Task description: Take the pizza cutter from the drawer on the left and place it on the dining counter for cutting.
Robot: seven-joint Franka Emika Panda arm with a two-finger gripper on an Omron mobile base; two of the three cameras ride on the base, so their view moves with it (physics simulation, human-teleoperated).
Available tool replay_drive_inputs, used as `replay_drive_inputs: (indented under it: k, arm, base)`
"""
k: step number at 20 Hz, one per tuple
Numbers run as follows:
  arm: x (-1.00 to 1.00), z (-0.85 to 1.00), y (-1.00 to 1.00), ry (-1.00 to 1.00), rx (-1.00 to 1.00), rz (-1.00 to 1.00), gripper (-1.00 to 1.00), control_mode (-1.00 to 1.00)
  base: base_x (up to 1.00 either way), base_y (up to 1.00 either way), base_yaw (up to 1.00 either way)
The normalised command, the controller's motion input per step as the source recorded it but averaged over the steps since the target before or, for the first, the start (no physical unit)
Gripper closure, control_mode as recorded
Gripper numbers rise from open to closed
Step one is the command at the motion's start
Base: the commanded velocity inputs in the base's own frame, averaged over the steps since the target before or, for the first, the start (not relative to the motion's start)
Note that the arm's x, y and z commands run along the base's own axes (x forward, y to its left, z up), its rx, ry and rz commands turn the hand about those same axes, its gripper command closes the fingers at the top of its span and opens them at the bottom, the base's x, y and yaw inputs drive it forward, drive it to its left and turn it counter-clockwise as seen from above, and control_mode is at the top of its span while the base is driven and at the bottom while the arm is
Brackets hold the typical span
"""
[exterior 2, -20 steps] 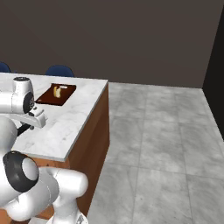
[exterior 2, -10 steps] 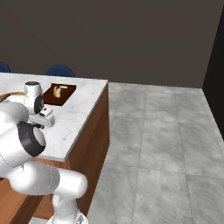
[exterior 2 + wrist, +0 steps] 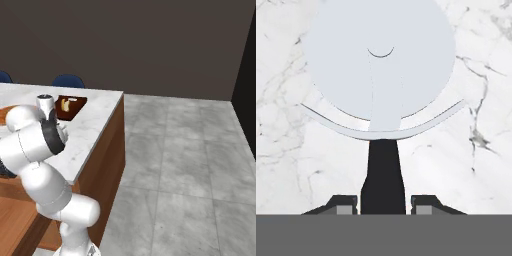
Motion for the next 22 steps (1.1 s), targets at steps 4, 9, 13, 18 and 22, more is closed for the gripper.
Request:
replay_drive_inputs:
  k: [4, 9, 13, 18, 22]
  arm:
    - [0.18, -0.43, 0.03, 0.0, -0.01, 0.0, 1.0, -1.0]
    - [0.03, -0.44, 0.1, 0.0, -0.03, 0.0, 1.0, -1.0]
    - [0.0, -0.32, 0.1, 0.0, -0.02, 0.0, 1.0, -1.0]
    - [0.0, -0.18, 0.05, 0.0, 0.0, 0.0, 1.0, -1.0]
    - [0.0, -0.12, 0.0, 0.0, 0.0, 0.0, 1.0, -1.0]
  base:
    - [0.0, 0.0, 0.0]
    - [0.0, 0.0, 0.0]
    - [0.0, 0.0, 0.0]
    - [0.0, 0.0, 0.0]
    - [0.0, 0.0, 0.0]
